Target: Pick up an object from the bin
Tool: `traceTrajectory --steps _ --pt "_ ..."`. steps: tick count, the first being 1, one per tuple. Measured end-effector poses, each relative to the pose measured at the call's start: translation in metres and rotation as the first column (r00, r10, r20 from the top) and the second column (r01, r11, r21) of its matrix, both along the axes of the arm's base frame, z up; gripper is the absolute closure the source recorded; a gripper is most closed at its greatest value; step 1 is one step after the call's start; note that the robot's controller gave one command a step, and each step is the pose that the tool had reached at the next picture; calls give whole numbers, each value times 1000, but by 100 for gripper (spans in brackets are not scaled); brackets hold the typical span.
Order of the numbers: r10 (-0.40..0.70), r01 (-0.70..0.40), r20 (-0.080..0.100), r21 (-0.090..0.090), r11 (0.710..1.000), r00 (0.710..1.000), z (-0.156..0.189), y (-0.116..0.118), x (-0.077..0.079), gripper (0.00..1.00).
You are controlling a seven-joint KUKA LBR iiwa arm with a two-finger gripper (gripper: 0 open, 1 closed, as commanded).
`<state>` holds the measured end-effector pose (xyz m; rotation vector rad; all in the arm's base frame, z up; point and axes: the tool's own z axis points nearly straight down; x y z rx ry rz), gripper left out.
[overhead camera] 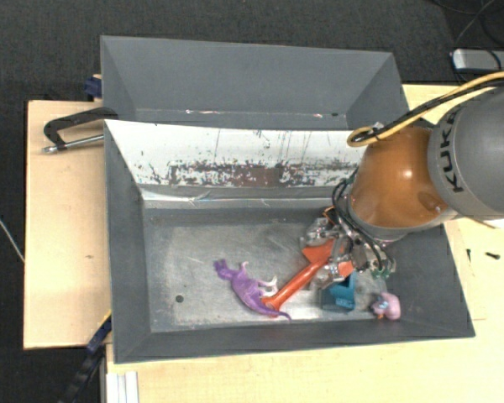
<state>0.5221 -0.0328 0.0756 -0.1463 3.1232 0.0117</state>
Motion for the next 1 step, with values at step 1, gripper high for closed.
traceTrajectory --steps 1 --pt "0 0 0 0 1000 1000 0 0 0 100"
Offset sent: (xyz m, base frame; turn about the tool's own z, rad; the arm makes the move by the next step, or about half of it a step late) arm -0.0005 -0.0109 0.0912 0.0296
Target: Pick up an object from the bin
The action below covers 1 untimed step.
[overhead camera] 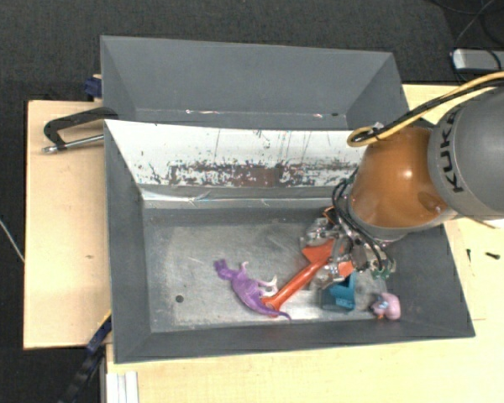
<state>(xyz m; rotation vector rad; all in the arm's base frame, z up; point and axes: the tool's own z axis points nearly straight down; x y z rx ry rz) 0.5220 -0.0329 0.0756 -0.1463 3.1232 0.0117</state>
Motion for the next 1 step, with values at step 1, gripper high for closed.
traceTrajectory --steps 1 --pt "-30 30 -10 -7 1000 1000 92 -10 1 100"
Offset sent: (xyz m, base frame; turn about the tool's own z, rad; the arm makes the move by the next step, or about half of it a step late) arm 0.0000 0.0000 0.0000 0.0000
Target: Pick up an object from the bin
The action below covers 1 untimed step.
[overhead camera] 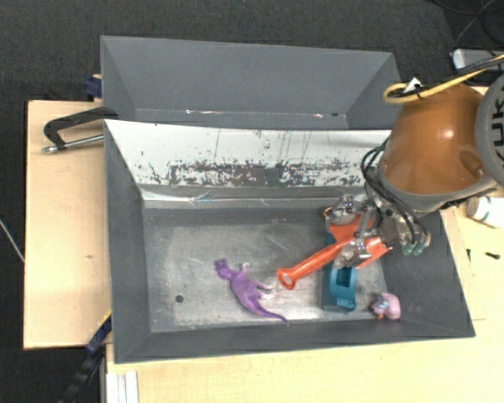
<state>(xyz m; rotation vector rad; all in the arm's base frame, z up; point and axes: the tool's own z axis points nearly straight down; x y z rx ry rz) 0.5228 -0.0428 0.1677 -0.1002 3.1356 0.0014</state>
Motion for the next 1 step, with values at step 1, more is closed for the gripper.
traceTrajectory --steps 1 --pt "0 0 0 0 1000 1000 0 0 0 100"
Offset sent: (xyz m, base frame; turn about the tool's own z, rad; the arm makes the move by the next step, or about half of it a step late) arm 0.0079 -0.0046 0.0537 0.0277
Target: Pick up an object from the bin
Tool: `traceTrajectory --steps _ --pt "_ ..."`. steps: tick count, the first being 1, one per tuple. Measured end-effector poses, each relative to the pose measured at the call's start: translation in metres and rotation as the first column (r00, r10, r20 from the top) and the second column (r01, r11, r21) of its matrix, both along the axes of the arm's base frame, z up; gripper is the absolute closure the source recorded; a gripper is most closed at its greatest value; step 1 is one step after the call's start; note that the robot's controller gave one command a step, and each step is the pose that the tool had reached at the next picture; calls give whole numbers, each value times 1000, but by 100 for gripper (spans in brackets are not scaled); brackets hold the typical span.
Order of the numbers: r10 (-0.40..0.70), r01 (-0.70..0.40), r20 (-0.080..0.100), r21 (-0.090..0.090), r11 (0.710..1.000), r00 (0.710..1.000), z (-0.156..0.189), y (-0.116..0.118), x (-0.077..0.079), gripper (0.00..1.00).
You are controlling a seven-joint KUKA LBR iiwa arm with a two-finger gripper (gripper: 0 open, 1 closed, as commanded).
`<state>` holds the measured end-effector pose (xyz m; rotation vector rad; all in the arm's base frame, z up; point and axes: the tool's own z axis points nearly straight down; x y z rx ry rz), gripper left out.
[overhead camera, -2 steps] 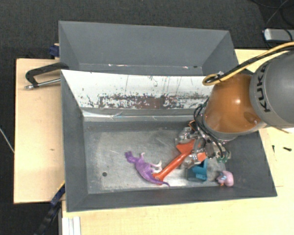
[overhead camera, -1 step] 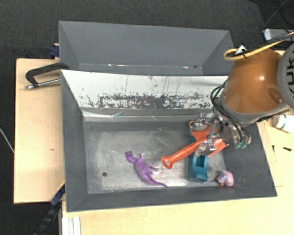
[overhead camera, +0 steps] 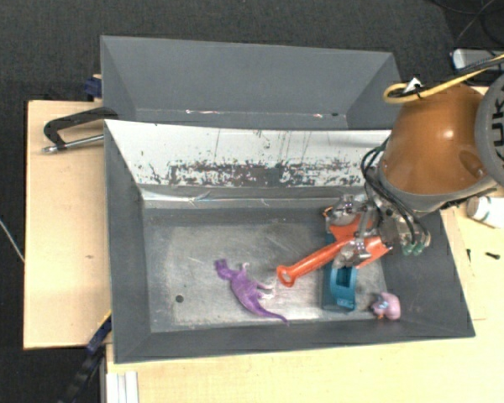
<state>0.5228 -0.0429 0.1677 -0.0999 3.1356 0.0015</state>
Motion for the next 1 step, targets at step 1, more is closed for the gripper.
traceTrajectory --steps 1 --pt "-20 20 -2 0 1000 1000 41 -2 6 100"
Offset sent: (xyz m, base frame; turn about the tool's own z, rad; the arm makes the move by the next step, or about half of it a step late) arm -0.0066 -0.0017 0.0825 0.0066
